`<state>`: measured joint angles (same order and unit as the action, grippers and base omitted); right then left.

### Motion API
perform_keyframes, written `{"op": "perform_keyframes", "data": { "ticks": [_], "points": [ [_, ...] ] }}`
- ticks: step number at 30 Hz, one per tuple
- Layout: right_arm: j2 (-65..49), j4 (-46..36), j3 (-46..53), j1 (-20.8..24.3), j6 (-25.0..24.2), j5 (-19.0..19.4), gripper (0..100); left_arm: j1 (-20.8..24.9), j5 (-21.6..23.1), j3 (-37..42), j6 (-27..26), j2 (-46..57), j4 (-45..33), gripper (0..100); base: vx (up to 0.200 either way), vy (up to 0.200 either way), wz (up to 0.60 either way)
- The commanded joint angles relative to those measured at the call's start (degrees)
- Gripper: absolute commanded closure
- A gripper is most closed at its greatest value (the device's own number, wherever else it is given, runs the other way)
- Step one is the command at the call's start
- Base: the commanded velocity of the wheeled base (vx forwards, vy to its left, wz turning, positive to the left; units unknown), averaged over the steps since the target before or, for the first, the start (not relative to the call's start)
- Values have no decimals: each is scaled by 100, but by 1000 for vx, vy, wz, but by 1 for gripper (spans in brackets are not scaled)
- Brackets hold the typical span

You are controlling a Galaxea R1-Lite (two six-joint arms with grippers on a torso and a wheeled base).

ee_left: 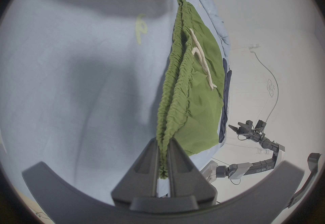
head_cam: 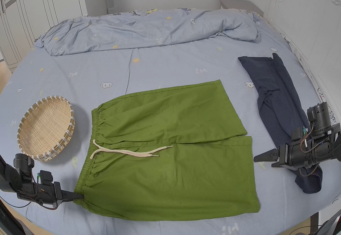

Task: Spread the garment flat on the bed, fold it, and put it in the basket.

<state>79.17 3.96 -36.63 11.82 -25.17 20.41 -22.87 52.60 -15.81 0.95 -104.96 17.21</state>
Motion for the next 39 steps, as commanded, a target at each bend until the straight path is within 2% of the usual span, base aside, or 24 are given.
{"op": "perform_keyframes", "data": {
  "ticks": [1, 2, 8, 19, 21, 31, 39],
  "points": [
    [81, -1, 499, -93, -40, 403, 0, -86, -13, 140, -7, 143, 1, 100, 0, 0, 0],
    [90, -1, 701, -154, -49, 675, 0, -86, -13, 131, -7, 90, 10, 100, 0, 0, 0],
    [363, 8, 1018, -409, -40, 1510, 0, -95, -40, 140, -7, 11, 186, 100, 0, 0, 0],
    [1127, 105, 1185, -295, 250, 1607, 0, -104, -40, 96, -7, -147, 397, 100, 0, 0, 0],
    [1426, 298, 1194, -145, 346, 1624, 0, -112, -40, 78, -7, -191, 458, 100, 0, 0, 0],
    [1848, 957, 1194, 347, 294, 1624, 0, -209, -48, 52, -7, -350, 678, 100, 0, 0, 0],
    [2024, 1159, 1194, 391, 294, 1633, 0, -209, -48, 25, -7, -376, 713, 100, 0, 0, 0]
  ]
}}
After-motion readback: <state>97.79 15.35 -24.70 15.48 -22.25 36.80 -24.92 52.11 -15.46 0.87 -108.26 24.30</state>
